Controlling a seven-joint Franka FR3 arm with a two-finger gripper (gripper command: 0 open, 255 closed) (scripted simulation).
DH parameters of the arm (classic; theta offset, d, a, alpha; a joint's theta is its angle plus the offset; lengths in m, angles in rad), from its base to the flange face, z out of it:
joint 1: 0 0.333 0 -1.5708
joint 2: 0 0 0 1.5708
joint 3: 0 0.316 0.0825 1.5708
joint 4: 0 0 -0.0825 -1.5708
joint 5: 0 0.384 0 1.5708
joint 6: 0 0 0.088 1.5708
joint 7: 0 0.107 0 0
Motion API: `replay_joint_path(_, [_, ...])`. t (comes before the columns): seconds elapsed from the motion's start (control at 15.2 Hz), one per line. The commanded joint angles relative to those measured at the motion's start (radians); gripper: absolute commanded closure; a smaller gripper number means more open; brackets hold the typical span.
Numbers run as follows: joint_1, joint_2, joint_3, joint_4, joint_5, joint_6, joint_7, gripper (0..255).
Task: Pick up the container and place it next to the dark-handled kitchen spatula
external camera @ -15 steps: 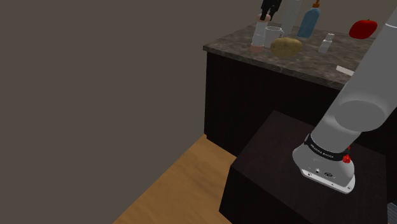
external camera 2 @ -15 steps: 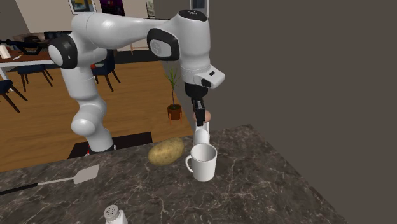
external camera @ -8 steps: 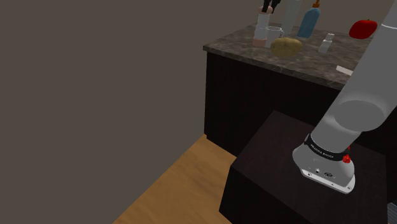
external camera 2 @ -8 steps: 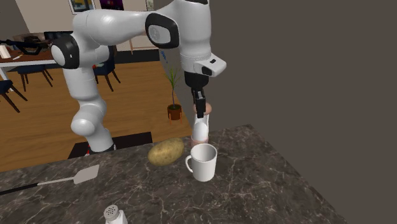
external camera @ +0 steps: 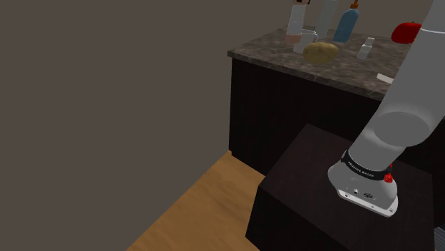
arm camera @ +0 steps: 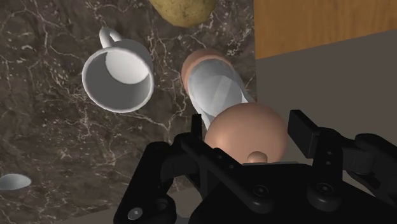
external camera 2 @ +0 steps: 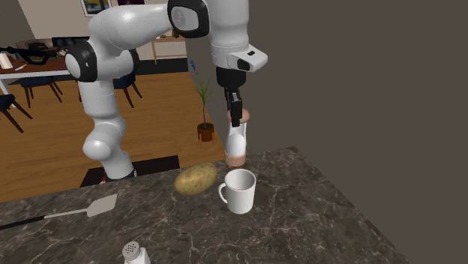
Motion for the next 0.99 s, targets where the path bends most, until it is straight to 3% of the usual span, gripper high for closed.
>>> replay_joint_path(0.0, [-0.003, -0.023, -0.005, -0.01, -0.014, -0.011, -0.009, 255])
replay_joint_path(0.46, [-0.019, -0.224, -0.03, -0.2, -0.144, 0.01, -0.075, 255])
replay_joint_path(0.92, [-0.071, -0.372, -0.064, -0.306, -0.249, -0.008, -0.161, 255])
